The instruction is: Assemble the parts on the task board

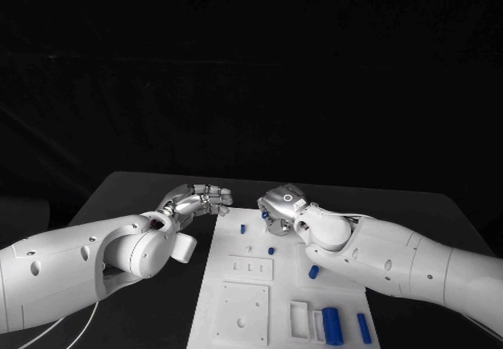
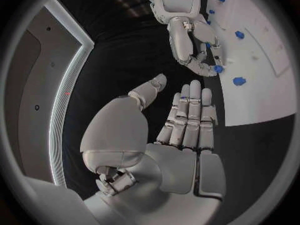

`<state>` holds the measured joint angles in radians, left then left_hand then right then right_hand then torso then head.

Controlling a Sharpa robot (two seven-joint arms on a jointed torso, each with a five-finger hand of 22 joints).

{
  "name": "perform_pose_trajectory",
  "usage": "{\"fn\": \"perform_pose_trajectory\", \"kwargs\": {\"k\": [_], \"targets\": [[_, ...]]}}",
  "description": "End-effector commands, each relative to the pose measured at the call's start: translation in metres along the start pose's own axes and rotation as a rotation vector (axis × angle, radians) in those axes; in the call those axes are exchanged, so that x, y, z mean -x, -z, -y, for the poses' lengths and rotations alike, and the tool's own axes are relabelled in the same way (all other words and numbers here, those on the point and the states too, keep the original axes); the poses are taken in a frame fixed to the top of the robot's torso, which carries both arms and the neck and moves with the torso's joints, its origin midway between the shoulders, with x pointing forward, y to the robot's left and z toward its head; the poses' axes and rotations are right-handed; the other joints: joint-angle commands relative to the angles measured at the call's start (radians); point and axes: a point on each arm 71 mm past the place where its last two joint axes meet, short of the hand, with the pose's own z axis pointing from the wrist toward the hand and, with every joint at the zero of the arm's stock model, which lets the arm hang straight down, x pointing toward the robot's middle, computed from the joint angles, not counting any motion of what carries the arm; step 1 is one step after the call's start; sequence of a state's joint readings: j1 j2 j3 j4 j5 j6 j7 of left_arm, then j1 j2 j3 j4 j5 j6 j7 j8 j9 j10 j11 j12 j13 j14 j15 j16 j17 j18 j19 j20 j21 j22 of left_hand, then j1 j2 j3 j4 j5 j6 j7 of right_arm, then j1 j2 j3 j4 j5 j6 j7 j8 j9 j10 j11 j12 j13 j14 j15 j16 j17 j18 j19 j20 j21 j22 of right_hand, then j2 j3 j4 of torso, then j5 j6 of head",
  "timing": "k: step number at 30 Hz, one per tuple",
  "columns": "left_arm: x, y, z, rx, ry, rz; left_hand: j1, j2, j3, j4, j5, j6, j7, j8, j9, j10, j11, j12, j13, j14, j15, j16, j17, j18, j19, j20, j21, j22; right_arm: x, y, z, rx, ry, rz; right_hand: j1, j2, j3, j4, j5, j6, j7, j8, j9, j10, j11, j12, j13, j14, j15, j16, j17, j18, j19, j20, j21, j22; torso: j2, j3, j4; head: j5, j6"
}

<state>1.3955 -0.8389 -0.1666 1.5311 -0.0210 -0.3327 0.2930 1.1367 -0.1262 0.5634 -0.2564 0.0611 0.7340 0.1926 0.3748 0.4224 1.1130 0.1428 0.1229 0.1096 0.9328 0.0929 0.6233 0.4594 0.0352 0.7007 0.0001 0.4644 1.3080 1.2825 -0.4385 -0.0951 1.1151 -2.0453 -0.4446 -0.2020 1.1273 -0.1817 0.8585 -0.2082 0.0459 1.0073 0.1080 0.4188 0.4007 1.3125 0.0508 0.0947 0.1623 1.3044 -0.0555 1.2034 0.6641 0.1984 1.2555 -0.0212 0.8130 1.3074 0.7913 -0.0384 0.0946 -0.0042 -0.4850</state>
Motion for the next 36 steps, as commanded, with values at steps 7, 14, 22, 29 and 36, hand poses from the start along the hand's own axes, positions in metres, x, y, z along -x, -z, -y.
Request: {"fn": "perform_pose_trajectory", "kwargs": {"k": [7,14,22,29,36], "targets": [[0.0022,-0.0006,0.003,-0.014,-0.008,0.004,-0.005,-0.001,0.002,-0.006,0.002,0.01,0.005,-0.004,-0.001,0.003,0.002,-0.006,-0.001,0.002,-0.003,-0.001,0.002,-0.008,0.0,-0.01,0.003,0.018,-0.0043,0.0049,0.0011,0.002,0.026,-0.029,0.01,0.0,0.0,0.007,0.003,0.009,0.001,0.002,0.024,0.007,0.0,-0.004,0.002,-0.004,-0.006,0.006,-0.001,0.063,0.0,-0.003,0.006,0.022,0.004,0.0002,0.0048,-0.002,0.005],[0.0038,-0.0005,0.0031,-0.014,-0.009,0.007,-0.005,-0.001,0.002,-0.007,0.001,0.01,0.005,-0.004,-0.001,0.003,0.002,-0.007,-0.001,0.002,-0.003,-0.002,0.002,-0.008,0.0,-0.01,0.003,0.018,-0.0034,0.007,0.0022,-0.009,0.033,-0.023,0.012,-0.002,0.002,0.008,0.003,0.01,0.0,0.002,0.024,0.008,0.0,-0.004,0.003,-0.004,-0.007,0.007,-0.001,0.063,-0.001,-0.003,0.007,0.022,0.007,-0.0001,0.0053,-0.006,0.007],[0.0058,-0.0003,0.0033,-0.014,-0.01,0.012,-0.005,-0.002,0.002,-0.008,0.001,0.01,0.005,-0.004,-0.001,0.003,0.002,-0.007,-0.001,0.002,-0.003,-0.002,0.002,-0.008,0.0,-0.01,0.004,0.018,-0.0032,0.0097,0.0044,-0.015,0.036,-0.024,0.013,-0.004,0.003,0.01,0.003,0.012,0.0,0.003,0.025,0.01,0.0,-0.005,0.004,-0.004,-0.007,0.008,-0.002,0.063,-0.001,-0.004,0.008,0.022,0.009,-0.0002,0.0057,-0.006,0.008],[0.0065,-0.0002,0.0034,-0.014,-0.011,0.014,-0.005,-0.002,0.003,-0.008,0.001,0.01,0.005,-0.005,-0.001,0.004,0.002,-0.008,-0.001,0.002,-0.003,-0.002,0.002,-0.008,0.0,-0.01,0.004,0.018,-0.0036,0.0105,0.0059,-0.021,0.037,-0.026,0.015,-0.008,0.006,0.013,0.003,0.013,0.0,0.002,0.025,0.011,-0.001,-0.005,0.005,-0.004,-0.007,0.01,-0.002,0.063,-0.001,-0.004,0.01,0.022,0.009,-0.0004,0.0055,-0.007,0.007],[0.0066,-0.0002,0.0035,-0.015,-0.012,0.014,-0.005,-0.002,0.003,-0.008,0.001,0.01,0.005,-0.005,-0.002,0.004,0.002,-0.008,-0.001,0.002,-0.003,-0.002,0.002,-0.008,0.0,-0.01,0.004,0.018,-0.0038,0.0126,0.0095,-0.03,0.039,-0.023,0.016,-0.01,0.009,0.015,0.003,0.013,-0.001,0.002,0.026,0.012,-0.001,-0.006,0.005,-0.004,-0.008,0.011,-0.002,0.063,-0.001,-0.004,0.011,0.022,0.01,-0.0005,0.0044,-0.007,0.008]]}}
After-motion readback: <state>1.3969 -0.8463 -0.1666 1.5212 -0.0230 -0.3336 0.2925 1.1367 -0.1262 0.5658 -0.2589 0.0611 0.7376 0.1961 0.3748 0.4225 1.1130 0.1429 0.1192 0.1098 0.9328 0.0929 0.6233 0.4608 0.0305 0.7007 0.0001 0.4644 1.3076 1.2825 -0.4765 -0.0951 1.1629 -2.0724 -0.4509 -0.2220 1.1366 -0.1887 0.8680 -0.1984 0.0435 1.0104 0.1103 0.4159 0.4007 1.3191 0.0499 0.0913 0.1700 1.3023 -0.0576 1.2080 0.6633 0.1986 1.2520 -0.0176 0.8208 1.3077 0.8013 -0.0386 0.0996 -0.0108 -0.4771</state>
